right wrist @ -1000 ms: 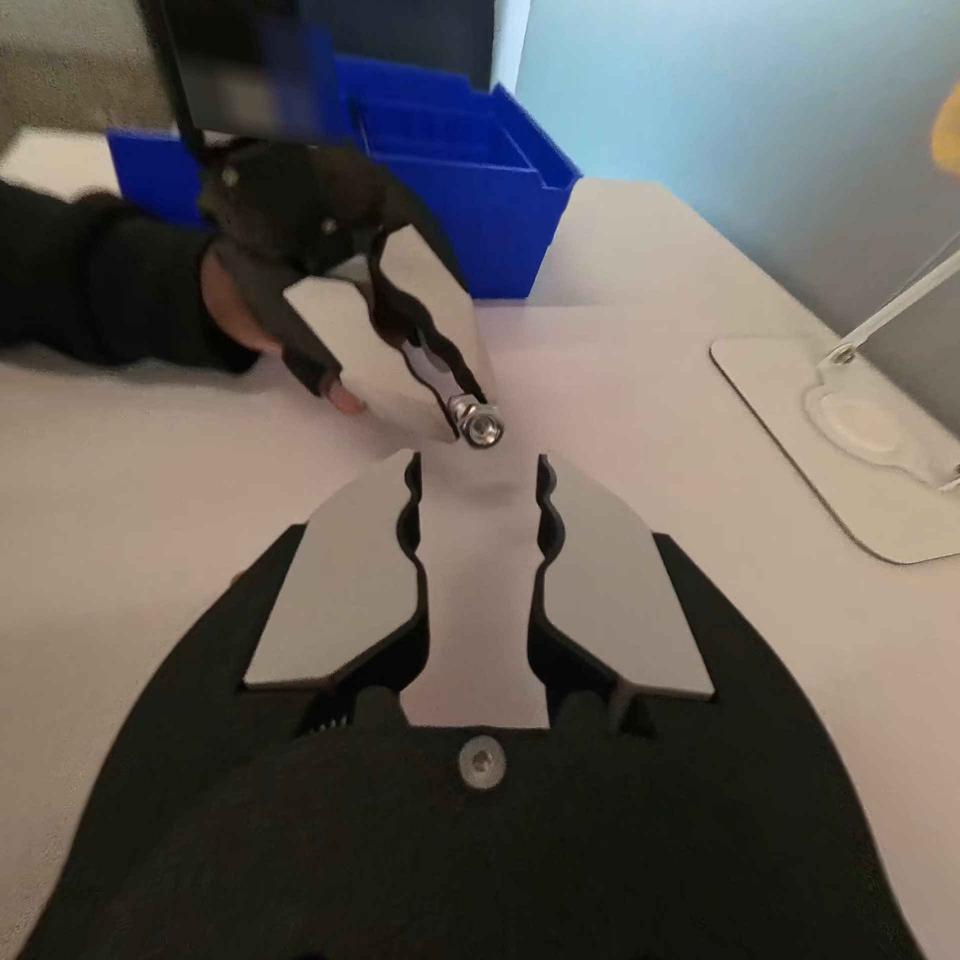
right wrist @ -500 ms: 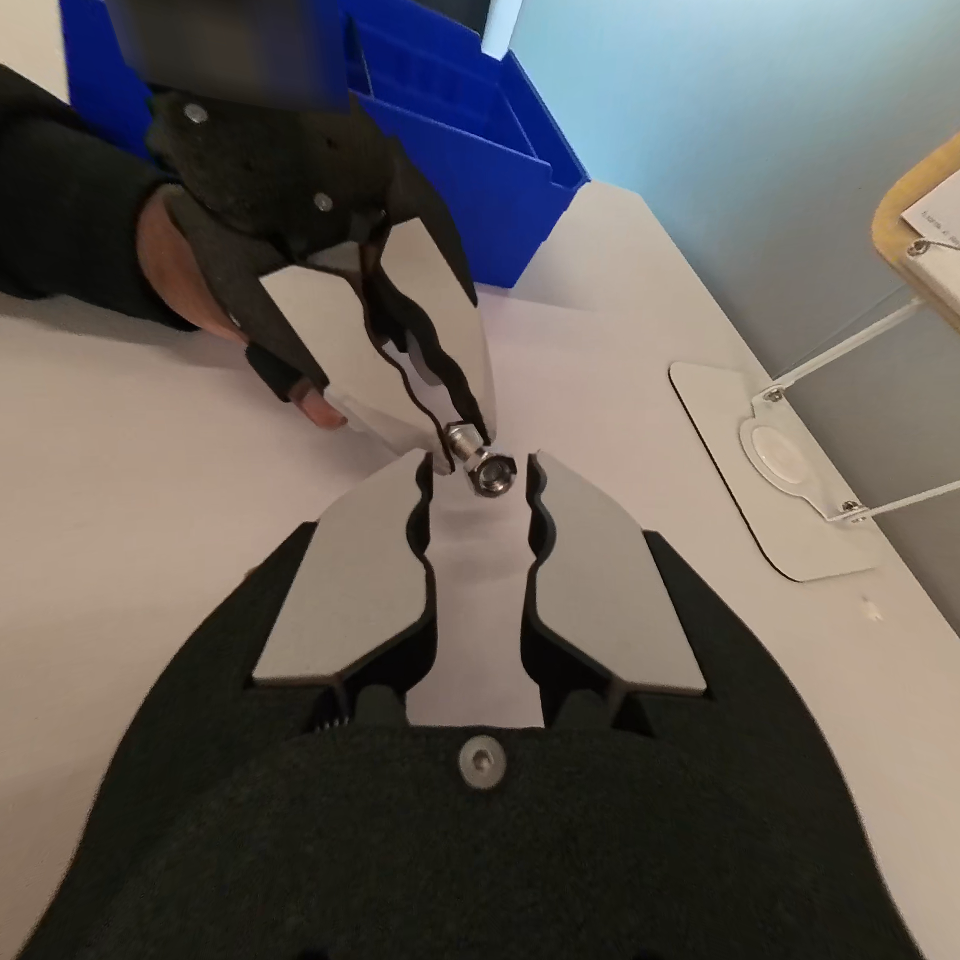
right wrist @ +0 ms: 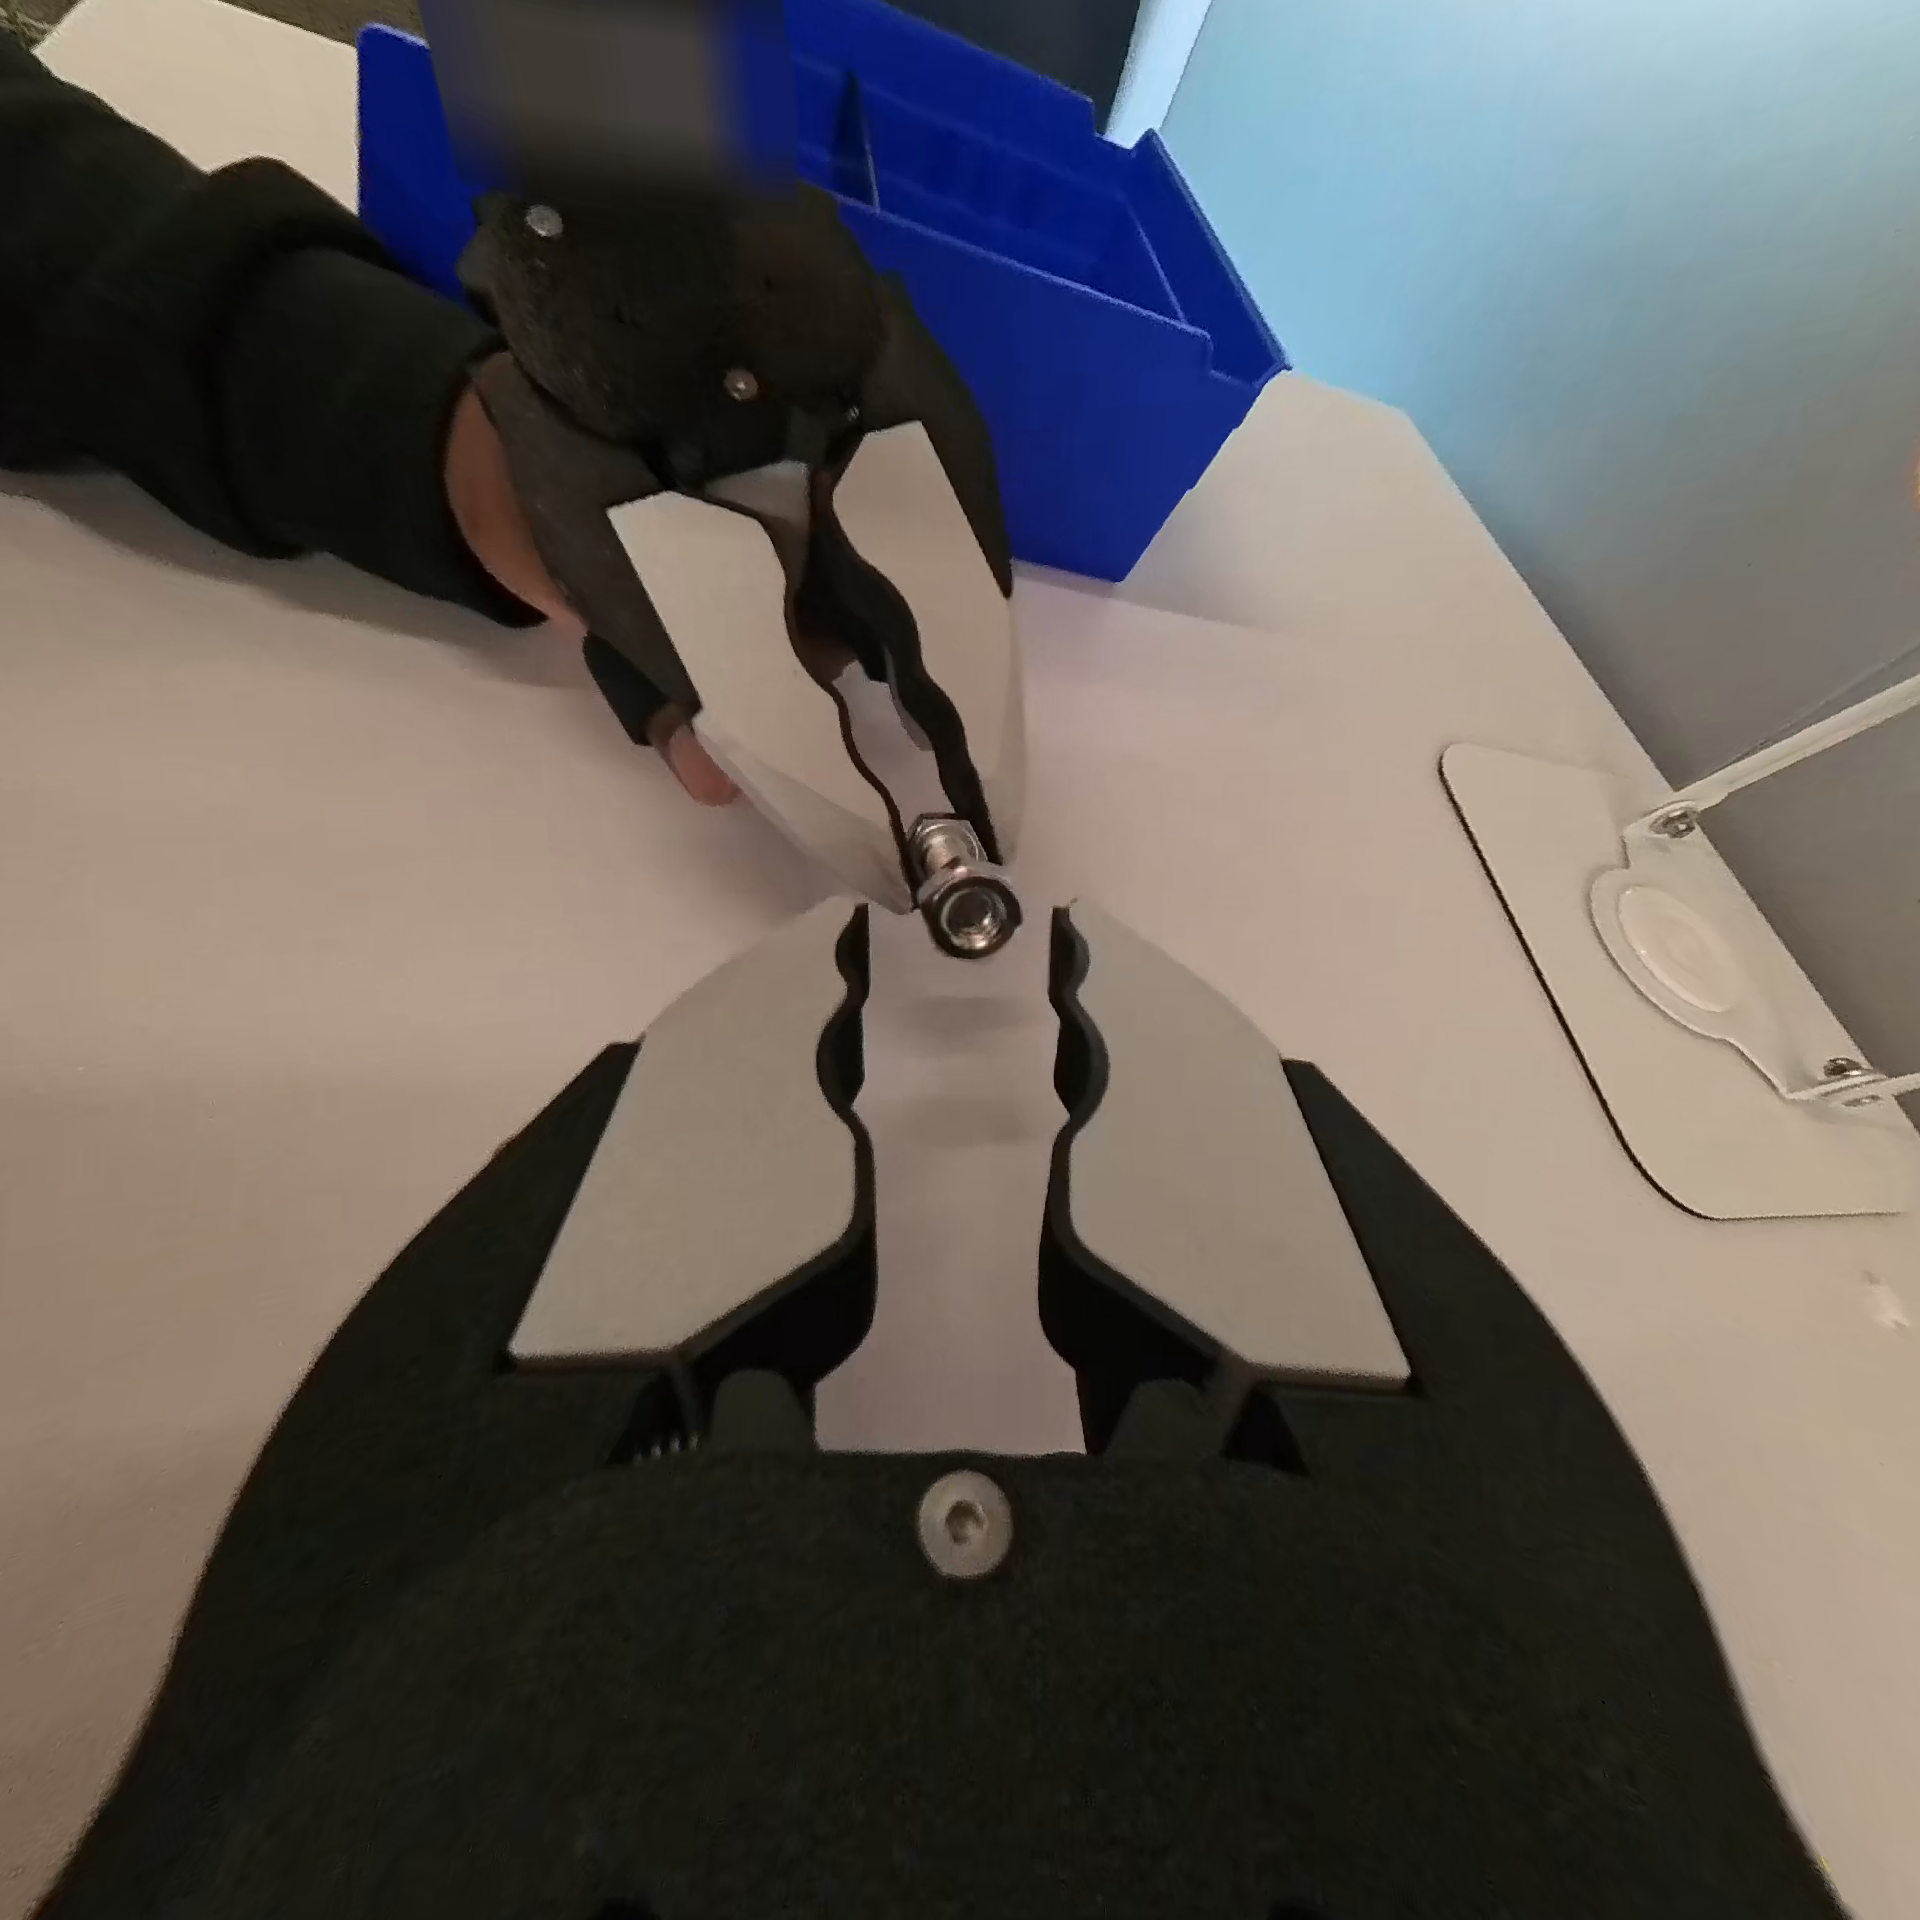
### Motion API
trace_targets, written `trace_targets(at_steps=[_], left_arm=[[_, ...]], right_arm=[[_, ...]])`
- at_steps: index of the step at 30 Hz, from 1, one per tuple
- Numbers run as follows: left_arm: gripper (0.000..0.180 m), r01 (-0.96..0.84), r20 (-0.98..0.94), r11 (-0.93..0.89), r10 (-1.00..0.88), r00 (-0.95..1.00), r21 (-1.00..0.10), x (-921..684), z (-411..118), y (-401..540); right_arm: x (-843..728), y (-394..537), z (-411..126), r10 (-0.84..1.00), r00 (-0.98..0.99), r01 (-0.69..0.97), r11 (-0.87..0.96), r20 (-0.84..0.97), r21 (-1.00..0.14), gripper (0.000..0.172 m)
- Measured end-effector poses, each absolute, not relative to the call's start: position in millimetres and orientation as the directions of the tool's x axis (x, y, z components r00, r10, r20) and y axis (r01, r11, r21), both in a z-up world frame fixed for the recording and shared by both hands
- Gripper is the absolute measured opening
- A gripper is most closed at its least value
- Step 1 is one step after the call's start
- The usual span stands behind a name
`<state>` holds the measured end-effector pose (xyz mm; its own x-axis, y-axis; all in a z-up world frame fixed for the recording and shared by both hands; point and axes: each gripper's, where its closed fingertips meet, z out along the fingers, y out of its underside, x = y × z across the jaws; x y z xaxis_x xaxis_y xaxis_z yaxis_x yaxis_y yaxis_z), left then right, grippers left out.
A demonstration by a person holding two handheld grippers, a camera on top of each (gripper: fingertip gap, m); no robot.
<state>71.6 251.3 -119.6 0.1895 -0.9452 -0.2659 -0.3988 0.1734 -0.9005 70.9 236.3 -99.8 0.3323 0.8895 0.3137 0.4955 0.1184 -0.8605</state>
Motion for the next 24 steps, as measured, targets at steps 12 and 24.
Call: trace_targets(at_steps=[12,24], left_arm=[[0.017,-0.555,-0.525,0.316,-0.808,0.267,-0.769,58.6,-124.9,272.6],[0.017,-0.458,-0.326,0.198,-0.919,0.220,-0.866,63.7,-124.3,257.6]], right_arm=[[65.0,252.0,-110.7,0.798,0.543,0.219,-0.436,-0.262,-0.873,0.018],[71.8,240.8,-110.1,0.875,0.369,0.493,0.102,0.314,-0.864,0.037]])
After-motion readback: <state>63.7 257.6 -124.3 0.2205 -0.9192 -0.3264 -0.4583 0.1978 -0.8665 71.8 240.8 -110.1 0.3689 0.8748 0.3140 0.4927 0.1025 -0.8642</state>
